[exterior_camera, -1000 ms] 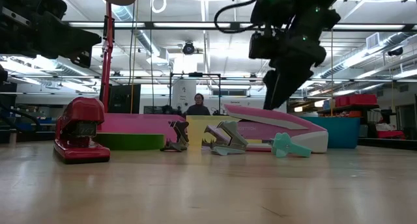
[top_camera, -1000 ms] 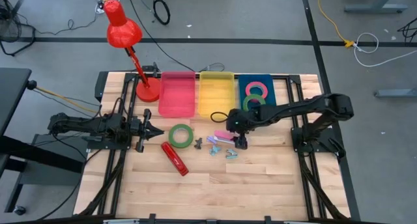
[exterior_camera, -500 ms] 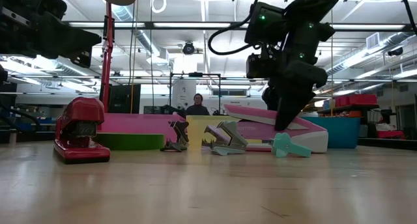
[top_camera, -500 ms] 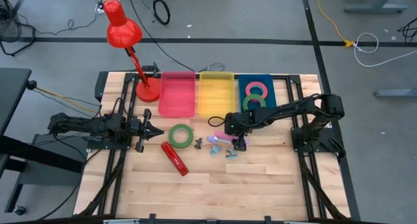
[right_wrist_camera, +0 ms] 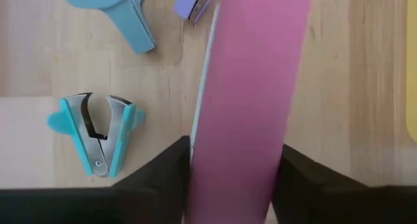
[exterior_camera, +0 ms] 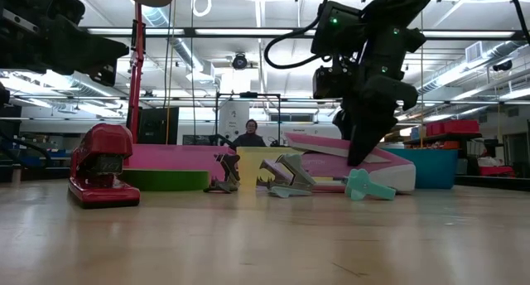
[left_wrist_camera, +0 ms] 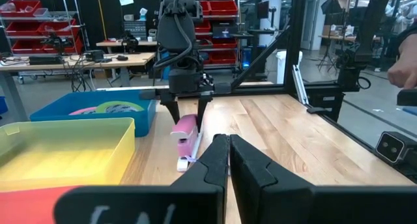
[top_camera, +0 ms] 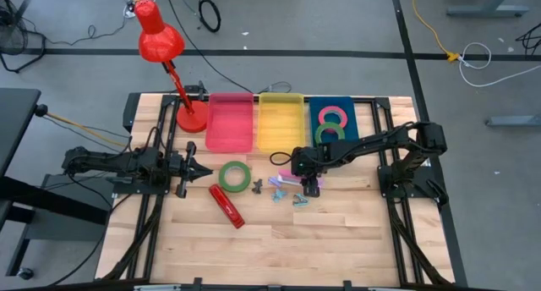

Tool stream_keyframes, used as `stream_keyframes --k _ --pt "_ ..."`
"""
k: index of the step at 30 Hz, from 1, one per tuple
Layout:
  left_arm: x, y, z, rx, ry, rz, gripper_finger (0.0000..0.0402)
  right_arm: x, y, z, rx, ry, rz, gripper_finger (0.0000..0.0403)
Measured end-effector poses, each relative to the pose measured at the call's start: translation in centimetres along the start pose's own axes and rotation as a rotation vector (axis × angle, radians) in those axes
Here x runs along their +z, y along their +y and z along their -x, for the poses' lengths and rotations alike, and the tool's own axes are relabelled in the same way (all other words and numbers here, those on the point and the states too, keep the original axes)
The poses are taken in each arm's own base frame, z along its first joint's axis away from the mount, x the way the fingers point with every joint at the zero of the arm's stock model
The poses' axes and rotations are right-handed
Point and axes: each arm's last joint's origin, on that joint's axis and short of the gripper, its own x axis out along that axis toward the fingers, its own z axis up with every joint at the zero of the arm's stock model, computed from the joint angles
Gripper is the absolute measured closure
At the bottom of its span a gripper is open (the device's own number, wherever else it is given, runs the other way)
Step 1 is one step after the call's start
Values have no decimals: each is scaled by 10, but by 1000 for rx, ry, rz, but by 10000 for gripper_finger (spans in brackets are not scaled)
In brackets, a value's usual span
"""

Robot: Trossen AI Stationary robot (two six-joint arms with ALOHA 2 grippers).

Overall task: Pick and place Stapler, Stapler remover, tape
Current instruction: Put the pink stapler into the yellow bin

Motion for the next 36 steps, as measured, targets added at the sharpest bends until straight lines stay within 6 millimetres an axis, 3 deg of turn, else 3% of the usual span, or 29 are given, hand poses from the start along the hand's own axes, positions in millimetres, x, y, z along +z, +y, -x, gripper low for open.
stream_keyframes --k 4,21,28,36 --pt "0 0 0 0 0 0 381 0 0 0 -2 0 15 266" --pt "0 0 0 0 0 0 381 -2 0 6 0 13 43 266" --pt "0 0 0 0 0 0 381 -1 2 35 -5 -75 54 266" --pt "0 0 0 0 1 0 381 6 -3 91 -82 -247 17 266"
